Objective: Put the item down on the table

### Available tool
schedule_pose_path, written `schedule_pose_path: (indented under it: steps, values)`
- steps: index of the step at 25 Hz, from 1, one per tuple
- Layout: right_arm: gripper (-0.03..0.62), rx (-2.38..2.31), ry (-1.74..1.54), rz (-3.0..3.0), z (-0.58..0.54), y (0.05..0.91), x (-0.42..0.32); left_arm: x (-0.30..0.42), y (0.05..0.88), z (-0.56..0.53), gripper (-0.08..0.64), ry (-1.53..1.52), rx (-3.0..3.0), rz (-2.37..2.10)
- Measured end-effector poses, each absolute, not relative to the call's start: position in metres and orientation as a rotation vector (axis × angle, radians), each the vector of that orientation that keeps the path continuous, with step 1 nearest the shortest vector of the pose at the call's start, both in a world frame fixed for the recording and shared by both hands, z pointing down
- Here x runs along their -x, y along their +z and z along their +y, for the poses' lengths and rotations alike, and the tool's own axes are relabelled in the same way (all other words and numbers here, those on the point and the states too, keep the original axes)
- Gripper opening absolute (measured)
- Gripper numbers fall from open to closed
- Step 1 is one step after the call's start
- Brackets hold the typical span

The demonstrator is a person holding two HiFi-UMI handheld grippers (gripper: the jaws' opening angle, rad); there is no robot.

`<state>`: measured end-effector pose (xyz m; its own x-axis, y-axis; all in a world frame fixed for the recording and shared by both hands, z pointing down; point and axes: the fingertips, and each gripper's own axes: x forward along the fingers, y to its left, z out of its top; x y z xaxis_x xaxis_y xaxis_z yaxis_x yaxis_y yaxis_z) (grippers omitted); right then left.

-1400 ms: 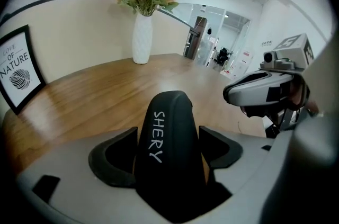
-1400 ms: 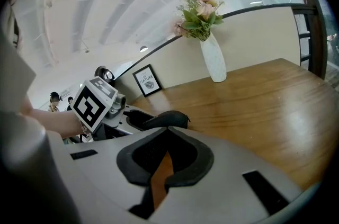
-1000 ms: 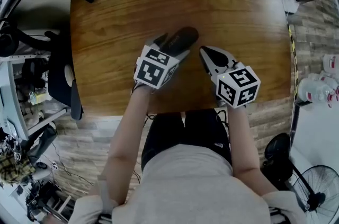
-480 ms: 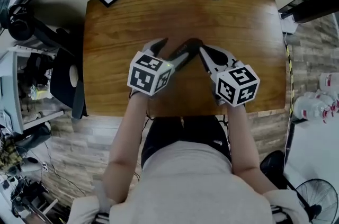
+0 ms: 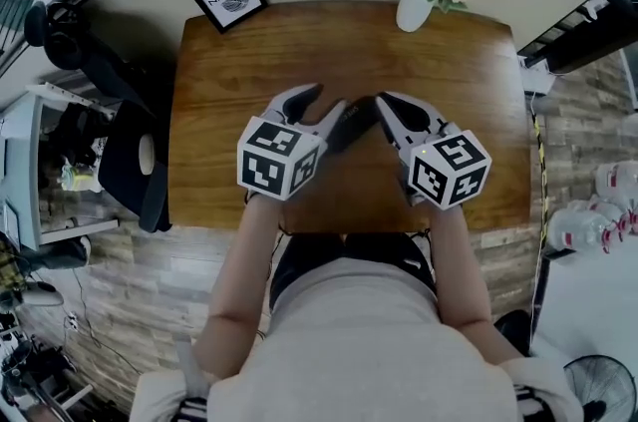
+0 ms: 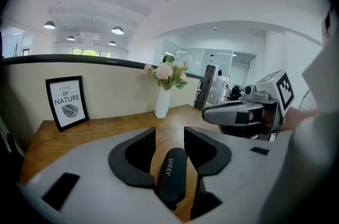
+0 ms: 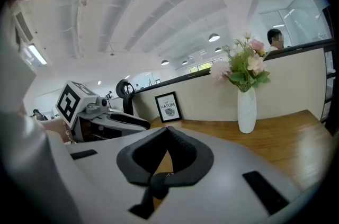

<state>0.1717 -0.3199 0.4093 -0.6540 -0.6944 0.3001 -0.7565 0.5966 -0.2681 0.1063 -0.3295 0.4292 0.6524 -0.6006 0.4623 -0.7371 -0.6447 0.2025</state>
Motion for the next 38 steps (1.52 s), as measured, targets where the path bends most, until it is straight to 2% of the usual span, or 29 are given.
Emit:
schedule_pose_path:
  steps: [6, 8, 15, 38]
  values:
    - [0.011, -1.182, 0.499, -2.727, -0.307, 0.389, -0.161, -0.094, 0.417, -0.325, 0.092, 0.455, -2.501, -1.104]
    - [0.010, -1.168, 0.478, -2.745, -0.302, 0.384, -0.158, -0.092, 0.409, -0.323, 0.012, 0.399, -2.502, -1.126]
    - [0.011, -1.142, 0.444, -2.759, -0.290, 0.378, -0.151, -0.097, 0.397, -0.306, 0.012, 0.376, -2.534, -1.128]
    - [0.009, -1.079, 0.484, -2.715, -0.267, 0.404, -0.145, -0.099, 0.433, -0.273, 0.011, 0.464, -2.469, -1.024]
